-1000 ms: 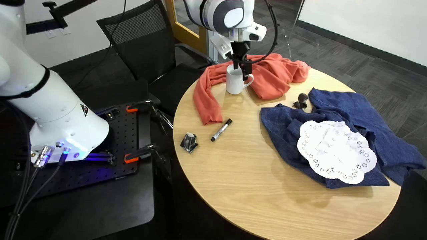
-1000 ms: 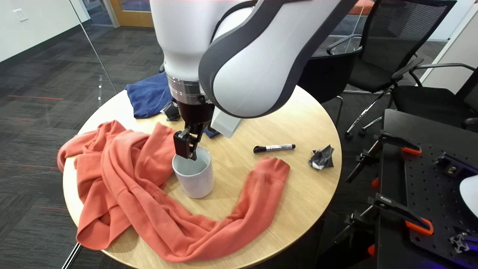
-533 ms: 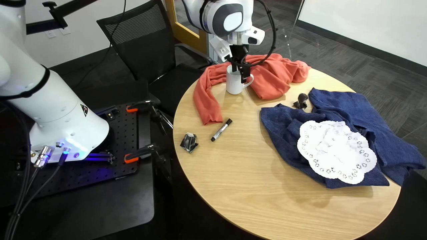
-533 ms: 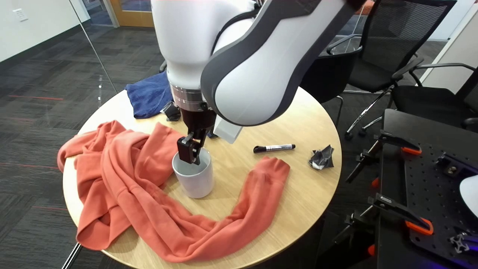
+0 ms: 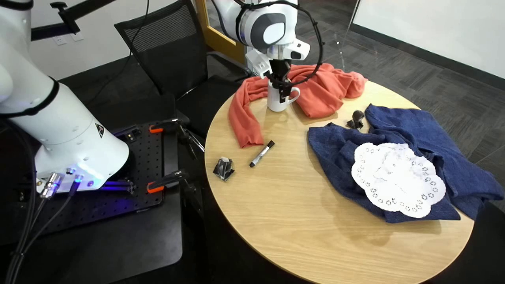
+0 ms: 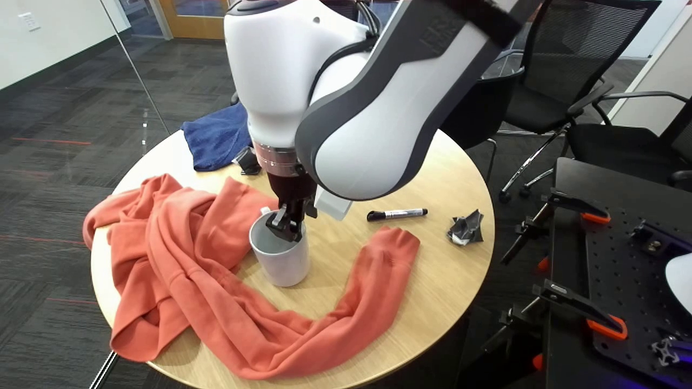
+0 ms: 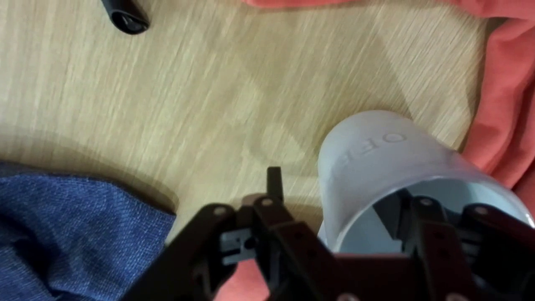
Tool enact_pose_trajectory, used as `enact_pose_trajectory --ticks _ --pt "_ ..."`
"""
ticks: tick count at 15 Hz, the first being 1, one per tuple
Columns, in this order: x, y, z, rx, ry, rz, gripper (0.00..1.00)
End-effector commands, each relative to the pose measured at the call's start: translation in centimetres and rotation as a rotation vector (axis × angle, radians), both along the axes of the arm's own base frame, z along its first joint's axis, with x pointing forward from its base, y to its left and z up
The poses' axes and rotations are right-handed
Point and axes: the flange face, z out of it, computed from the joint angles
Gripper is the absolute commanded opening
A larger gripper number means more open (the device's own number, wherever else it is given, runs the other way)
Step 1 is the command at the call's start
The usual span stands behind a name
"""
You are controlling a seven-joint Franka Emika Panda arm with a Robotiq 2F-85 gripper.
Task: Move the mug to the right side of the table
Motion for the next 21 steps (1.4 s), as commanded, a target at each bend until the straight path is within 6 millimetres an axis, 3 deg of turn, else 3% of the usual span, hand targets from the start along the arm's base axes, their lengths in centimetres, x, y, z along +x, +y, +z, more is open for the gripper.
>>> enact_pose_trajectory --ticks 1,5,7,10,16,21 --pt "0.6 0.3 0.0 -0.007 -0.006 0.005 0.27" --pt "0.8 0.9 0.1 -0.007 -0.009 0.012 0.00" --pt "1.1 0.8 0.3 -0.008 -0.014 0.006 0.00" --pt "1.6 -1.0 1.1 -0.022 -0.030 -0.047 0.03" --pt "2.5 -9.7 2.4 -0.070 -0.075 -0.299 0.03" --pt "2.1 -16.9 3.0 -0.096 -0.092 -0.549 0.03"
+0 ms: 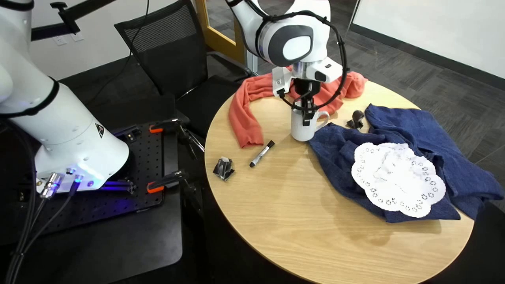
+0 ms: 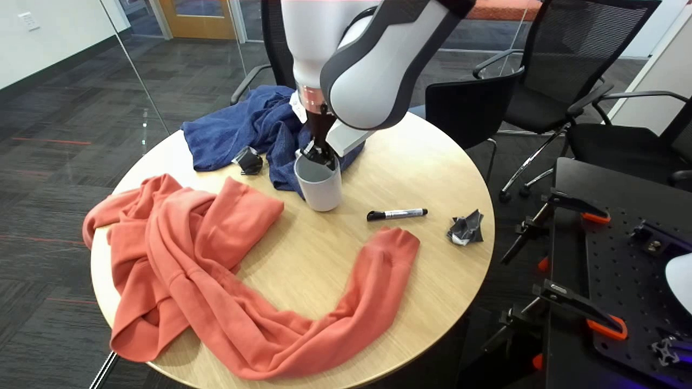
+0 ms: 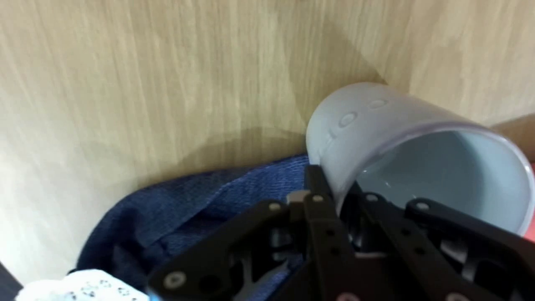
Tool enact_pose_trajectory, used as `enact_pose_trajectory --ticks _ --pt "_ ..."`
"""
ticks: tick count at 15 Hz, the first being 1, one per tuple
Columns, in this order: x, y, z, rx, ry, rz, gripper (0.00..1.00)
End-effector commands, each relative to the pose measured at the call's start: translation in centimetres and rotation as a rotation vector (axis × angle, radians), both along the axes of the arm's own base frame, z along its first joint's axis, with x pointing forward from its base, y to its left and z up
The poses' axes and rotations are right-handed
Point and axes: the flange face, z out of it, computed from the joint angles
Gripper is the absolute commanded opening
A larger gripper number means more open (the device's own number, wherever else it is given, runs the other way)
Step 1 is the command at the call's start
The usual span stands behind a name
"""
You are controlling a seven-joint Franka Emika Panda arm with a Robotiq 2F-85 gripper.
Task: Move the mug to the right side of the table
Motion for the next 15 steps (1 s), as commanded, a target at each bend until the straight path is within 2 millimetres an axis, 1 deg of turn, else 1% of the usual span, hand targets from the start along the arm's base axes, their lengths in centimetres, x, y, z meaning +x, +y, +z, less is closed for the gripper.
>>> enact_pose_trajectory --ticks 1,4,9,15 --pt "-1.0 -3.8 1.9 0.006 -0.034 -0.184 0.03" --pt "-2.1 -6.9 2.1 -0.001 -0.052 -0.320 0.03" --pt "-4.2 -10.6 2.4 -0.014 -0.092 -0.534 0.03" --pt "-7.6 -15.4 1.9 -0.023 -0.129 -0.766 0.03"
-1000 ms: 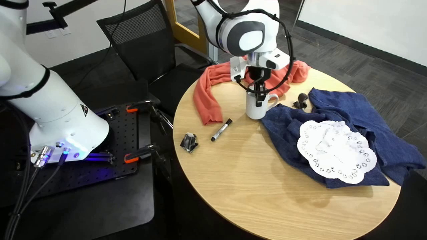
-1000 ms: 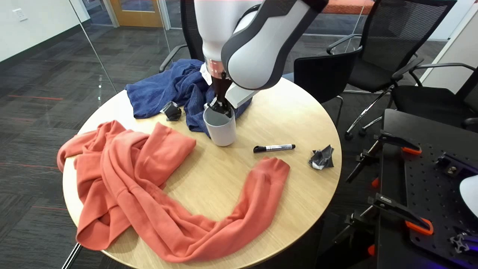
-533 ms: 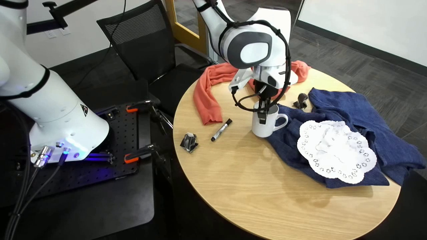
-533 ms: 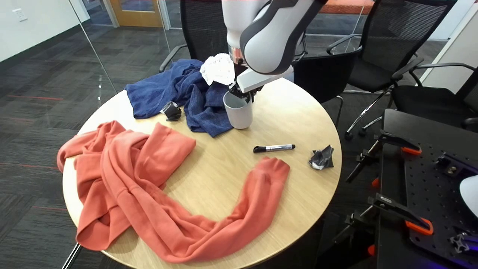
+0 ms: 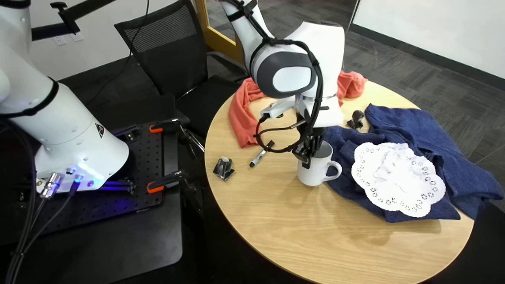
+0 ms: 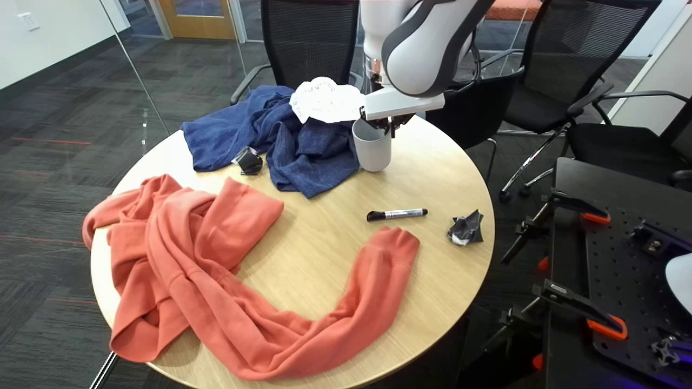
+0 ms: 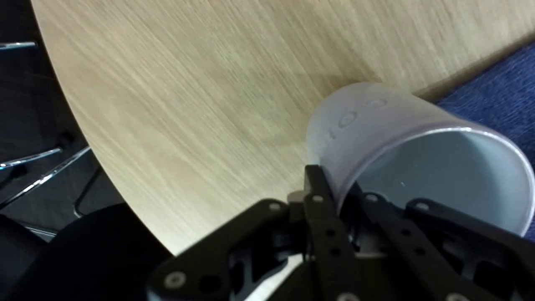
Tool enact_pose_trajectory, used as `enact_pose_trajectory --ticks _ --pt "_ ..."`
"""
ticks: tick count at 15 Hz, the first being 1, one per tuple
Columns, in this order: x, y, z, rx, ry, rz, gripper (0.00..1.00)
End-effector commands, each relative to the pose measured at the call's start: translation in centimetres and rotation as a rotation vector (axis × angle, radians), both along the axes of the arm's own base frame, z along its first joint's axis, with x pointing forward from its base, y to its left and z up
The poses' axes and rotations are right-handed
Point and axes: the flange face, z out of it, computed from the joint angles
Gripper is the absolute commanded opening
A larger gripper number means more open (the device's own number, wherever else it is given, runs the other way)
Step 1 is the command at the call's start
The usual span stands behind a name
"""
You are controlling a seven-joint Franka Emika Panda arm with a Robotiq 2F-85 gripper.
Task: Move the mug to the right side of the table
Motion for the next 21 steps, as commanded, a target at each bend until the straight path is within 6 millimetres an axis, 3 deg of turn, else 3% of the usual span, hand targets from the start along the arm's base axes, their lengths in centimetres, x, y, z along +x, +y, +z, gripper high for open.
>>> enact_pose_trajectory --ticks 1,10,21 --pt "-2.6 -2.5 1.4 0.015 -0.066 -0.142 0.03" --pt "-6.6 -8.5 1.5 0.052 -0.156 -0.405 0.03" --pt "-7.3 -9.3 2.3 0.117 -0.188 -0.513 0.03"
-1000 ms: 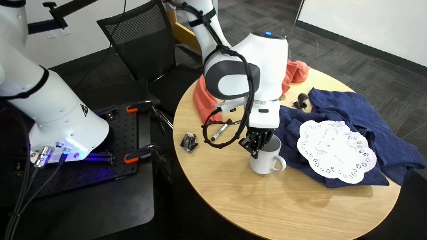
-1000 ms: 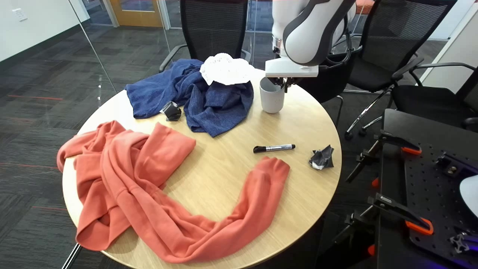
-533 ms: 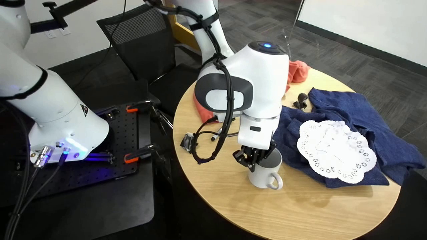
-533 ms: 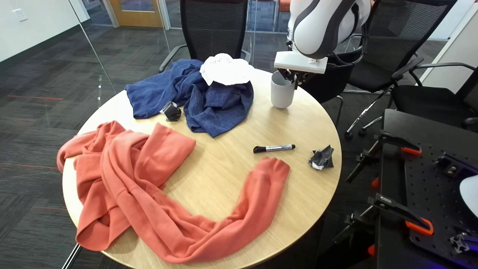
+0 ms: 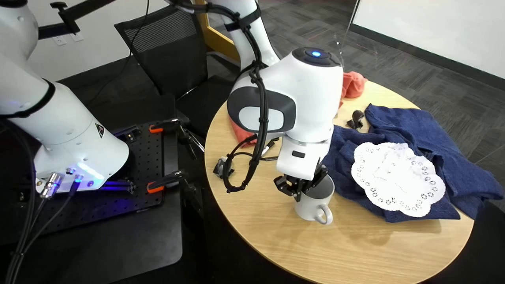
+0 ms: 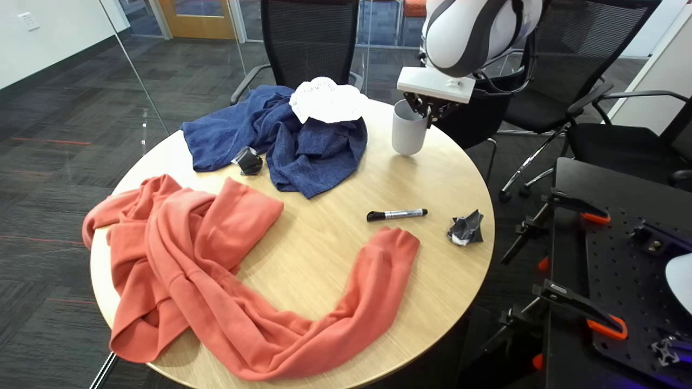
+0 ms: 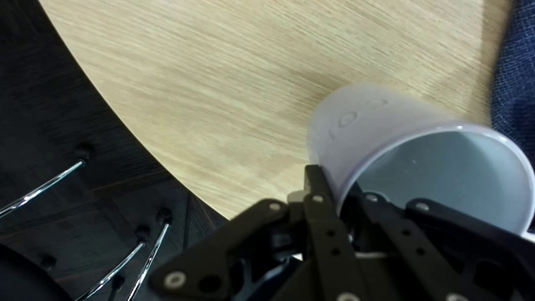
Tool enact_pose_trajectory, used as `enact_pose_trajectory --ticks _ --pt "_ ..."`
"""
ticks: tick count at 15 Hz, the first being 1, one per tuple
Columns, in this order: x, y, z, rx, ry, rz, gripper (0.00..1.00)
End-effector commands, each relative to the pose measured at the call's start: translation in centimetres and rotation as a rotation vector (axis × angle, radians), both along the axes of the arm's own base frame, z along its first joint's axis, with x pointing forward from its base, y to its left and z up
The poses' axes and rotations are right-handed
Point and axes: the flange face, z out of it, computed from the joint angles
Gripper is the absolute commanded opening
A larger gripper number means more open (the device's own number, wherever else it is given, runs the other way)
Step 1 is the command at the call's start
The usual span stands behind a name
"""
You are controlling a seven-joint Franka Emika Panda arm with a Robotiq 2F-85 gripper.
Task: Move the mug to the right side of the table
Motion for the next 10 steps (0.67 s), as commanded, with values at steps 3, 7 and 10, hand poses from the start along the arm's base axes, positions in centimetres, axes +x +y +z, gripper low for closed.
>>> enact_pose_trajectory --ticks 3,7,10 --pt "-0.26 0.32 1.84 0.038 -0.067 -0.059 0.03" --pt "-0.24 0.35 1.89 0.052 -0.079 -0.086 0.03" --pt "-0.23 0.42 1.89 0.061 -0.082 -0.098 0.03"
